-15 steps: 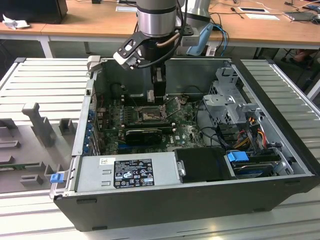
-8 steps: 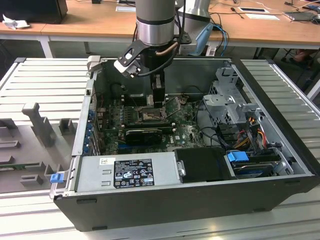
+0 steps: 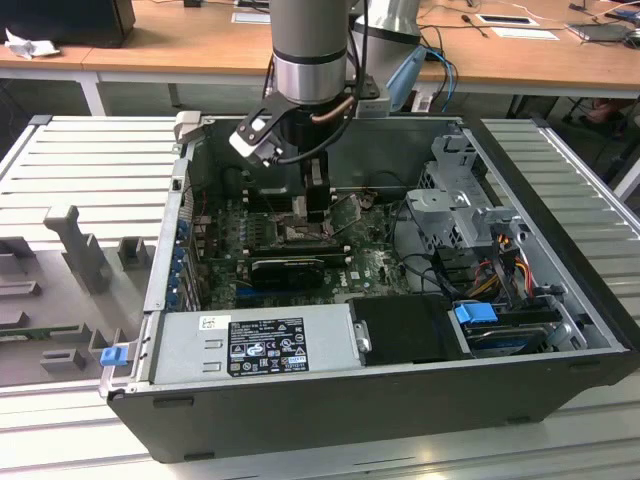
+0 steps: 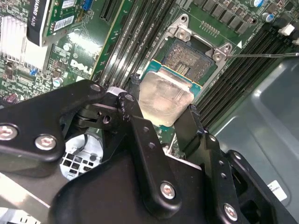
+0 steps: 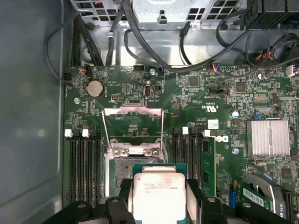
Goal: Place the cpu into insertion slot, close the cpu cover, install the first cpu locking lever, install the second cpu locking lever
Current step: 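Place the cpu into insertion slot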
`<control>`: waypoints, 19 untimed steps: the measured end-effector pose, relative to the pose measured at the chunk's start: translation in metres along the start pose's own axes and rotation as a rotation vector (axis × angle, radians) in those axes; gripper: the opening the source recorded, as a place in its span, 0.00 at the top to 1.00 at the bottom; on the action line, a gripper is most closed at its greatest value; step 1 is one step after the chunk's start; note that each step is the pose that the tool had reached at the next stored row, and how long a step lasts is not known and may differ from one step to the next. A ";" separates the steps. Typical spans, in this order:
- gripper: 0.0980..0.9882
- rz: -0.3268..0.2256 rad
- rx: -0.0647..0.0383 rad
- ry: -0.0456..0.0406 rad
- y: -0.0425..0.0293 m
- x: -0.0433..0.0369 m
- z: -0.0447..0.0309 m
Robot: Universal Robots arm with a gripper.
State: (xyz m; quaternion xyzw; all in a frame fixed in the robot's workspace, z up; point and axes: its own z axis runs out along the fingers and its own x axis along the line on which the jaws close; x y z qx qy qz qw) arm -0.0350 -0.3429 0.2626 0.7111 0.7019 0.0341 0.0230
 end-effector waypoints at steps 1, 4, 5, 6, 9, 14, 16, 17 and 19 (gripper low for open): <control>0.50 0.000 0.000 0.0000 -0.0001 0.0000 0.0003; 0.50 0.000 0.000 0.0000 -0.0002 0.0000 0.0025; 0.50 0.000 0.000 0.0001 -0.0004 -0.0001 0.0036; 0.50 0.000 0.000 0.0001 -0.0005 -0.0001 0.0050; 0.50 0.000 0.000 0.0000 -0.0021 -0.0002 0.0110; 0.50 -0.015 0.000 0.0014 -0.0030 0.0077 0.0179; 0.50 -0.016 0.000 0.0016 -0.0042 0.0085 0.0208; 0.50 -0.017 0.000 0.0014 -0.0080 0.0090 0.0284; 0.50 -0.018 0.000 0.0022 -0.0103 0.0110 0.0356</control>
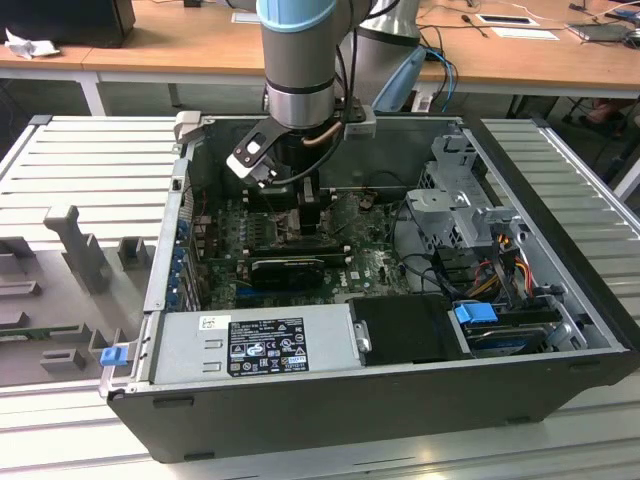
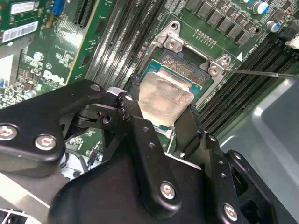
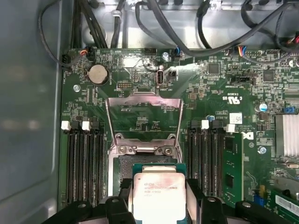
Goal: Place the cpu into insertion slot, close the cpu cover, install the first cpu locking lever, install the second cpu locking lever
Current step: 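Place the cpu into insertion slot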
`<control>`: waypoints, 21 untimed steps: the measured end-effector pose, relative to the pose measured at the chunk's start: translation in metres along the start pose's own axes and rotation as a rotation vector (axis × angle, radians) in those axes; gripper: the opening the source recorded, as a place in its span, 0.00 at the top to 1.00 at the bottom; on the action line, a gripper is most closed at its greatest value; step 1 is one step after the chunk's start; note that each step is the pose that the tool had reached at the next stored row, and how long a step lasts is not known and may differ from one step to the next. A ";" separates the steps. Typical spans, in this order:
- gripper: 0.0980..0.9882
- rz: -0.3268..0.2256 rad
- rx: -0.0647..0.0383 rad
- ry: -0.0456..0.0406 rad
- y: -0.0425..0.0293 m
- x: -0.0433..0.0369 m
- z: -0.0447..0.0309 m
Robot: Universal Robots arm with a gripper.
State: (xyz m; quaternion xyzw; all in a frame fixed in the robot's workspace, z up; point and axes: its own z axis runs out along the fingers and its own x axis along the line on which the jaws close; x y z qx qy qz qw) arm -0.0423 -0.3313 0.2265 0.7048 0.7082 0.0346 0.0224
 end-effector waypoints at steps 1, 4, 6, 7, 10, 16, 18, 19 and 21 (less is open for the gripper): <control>0.50 0.000 0.000 0.0007 -0.0004 0.0005 0.0014; 0.50 0.000 0.000 0.0032 -0.0008 0.0023 0.0039; 0.50 0.000 0.000 0.0037 -0.0011 0.0052 0.0061; 0.50 0.000 0.000 0.0038 -0.0012 0.0070 0.0073; 0.50 0.000 0.000 0.0038 -0.0017 0.0087 0.0127; 0.50 0.002 0.000 0.0037 -0.0024 0.0093 0.0210; 0.50 0.002 0.000 0.0036 -0.0029 0.0094 0.0227; 0.50 0.002 0.000 0.0036 -0.0033 0.0096 0.0232; 0.50 0.002 0.000 0.0037 -0.0035 0.0100 0.0254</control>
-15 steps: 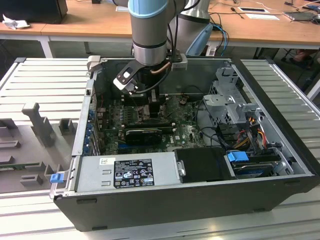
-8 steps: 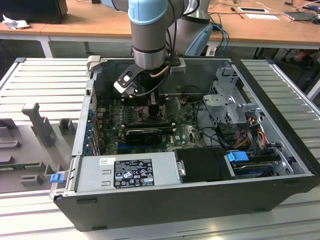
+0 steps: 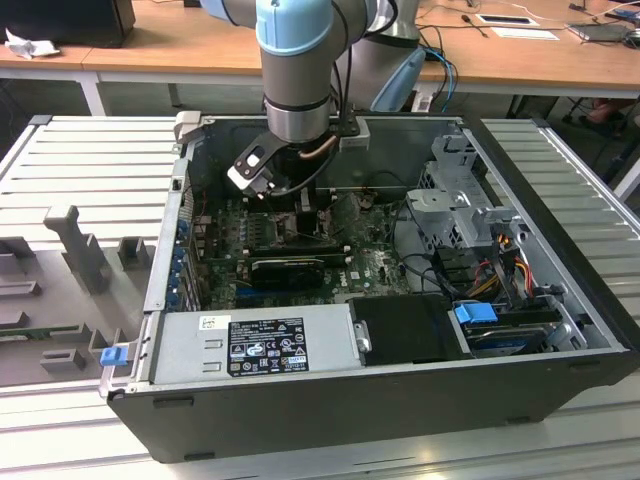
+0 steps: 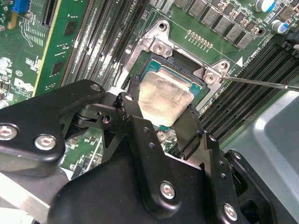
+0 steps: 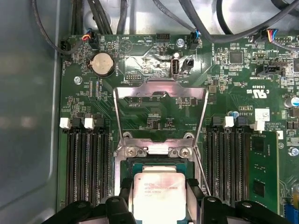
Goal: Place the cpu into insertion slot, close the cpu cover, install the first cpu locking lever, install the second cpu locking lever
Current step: 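Place the cpu into insertion slot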
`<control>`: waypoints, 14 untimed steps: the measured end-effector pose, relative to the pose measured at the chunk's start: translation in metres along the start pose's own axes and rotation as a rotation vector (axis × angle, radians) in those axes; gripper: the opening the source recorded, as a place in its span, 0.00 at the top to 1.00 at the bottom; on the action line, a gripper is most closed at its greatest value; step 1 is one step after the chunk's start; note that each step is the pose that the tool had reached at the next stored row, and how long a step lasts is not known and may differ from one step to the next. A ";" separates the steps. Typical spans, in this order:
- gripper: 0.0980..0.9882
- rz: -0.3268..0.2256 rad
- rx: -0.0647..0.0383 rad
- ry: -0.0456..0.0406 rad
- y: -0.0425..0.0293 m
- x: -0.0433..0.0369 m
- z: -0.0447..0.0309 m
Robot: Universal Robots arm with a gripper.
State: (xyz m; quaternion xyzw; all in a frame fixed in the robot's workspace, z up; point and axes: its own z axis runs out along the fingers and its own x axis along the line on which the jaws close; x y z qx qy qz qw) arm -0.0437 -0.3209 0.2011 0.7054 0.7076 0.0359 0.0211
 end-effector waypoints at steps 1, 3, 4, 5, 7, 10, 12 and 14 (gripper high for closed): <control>0.50 0.000 0.000 0.0000 -0.0001 0.0000 0.0008; 0.50 0.000 0.000 -0.0004 -0.0002 -0.0001 0.0013; 0.50 0.000 0.000 -0.0004 -0.0002 0.0000 0.0014; 0.50 0.000 0.000 -0.0001 -0.0002 0.0000 0.0016; 0.50 0.000 0.000 -0.0001 -0.0002 0.0000 0.0017; 0.49 0.000 0.000 -0.0001 -0.0002 0.0000 0.0019; 0.42 0.000 0.000 -0.0001 -0.0002 0.0000 0.0019; 0.42 0.000 0.000 -0.0001 -0.0001 0.0000 0.0006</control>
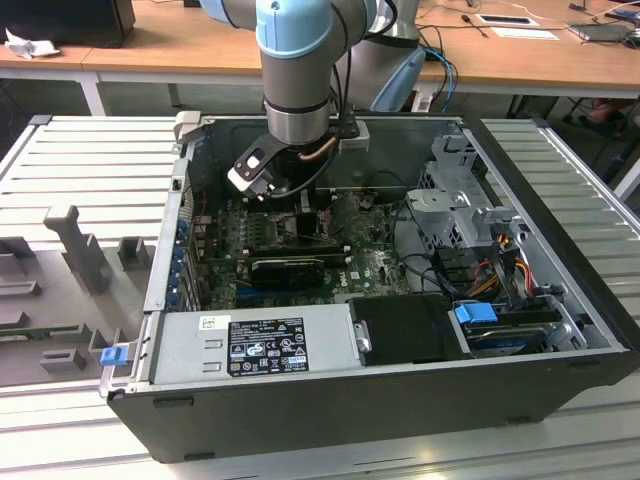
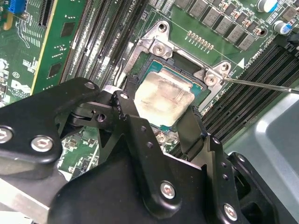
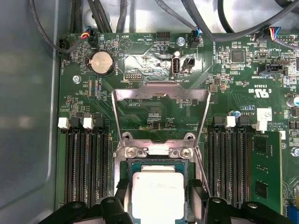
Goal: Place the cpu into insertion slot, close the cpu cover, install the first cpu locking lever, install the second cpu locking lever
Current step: 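Place the cpu into insertion slot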
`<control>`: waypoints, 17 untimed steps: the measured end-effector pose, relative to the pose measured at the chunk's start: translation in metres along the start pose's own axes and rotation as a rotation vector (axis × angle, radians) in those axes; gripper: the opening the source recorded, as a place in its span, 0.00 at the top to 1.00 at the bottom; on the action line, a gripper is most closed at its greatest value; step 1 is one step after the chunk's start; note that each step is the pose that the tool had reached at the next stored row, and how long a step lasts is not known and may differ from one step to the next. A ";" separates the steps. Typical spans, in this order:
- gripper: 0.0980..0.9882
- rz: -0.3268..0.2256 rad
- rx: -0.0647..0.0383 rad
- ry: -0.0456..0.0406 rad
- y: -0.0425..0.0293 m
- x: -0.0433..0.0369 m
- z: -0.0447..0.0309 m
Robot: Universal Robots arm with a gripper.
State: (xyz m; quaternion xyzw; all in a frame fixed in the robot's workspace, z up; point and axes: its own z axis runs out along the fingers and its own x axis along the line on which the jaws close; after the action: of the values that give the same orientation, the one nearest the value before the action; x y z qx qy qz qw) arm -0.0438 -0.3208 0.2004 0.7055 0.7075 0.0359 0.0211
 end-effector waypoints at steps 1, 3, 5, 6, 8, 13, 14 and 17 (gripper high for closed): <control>0.42 0.000 0.000 0.0000 0.0001 0.0000 -0.0012; 0.42 0.000 0.000 -0.0001 0.0003 0.0001 -0.0034; 0.42 0.000 0.000 0.0000 0.0005 0.0001 -0.0060; 0.42 0.000 0.000 0.0000 0.0006 0.0002 -0.0079; 0.42 0.000 0.000 0.0000 0.0008 0.0002 -0.0098; 0.42 0.000 0.000 -0.0002 0.0013 0.0003 -0.0157; 0.42 0.000 0.000 -0.0002 0.0013 0.0003 -0.0163; 0.58 0.000 0.000 -0.0001 0.0015 0.0004 -0.0178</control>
State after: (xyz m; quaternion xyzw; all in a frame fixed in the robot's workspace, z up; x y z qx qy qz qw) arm -0.0438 -0.3208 0.2183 0.7055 0.7075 0.0358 0.0210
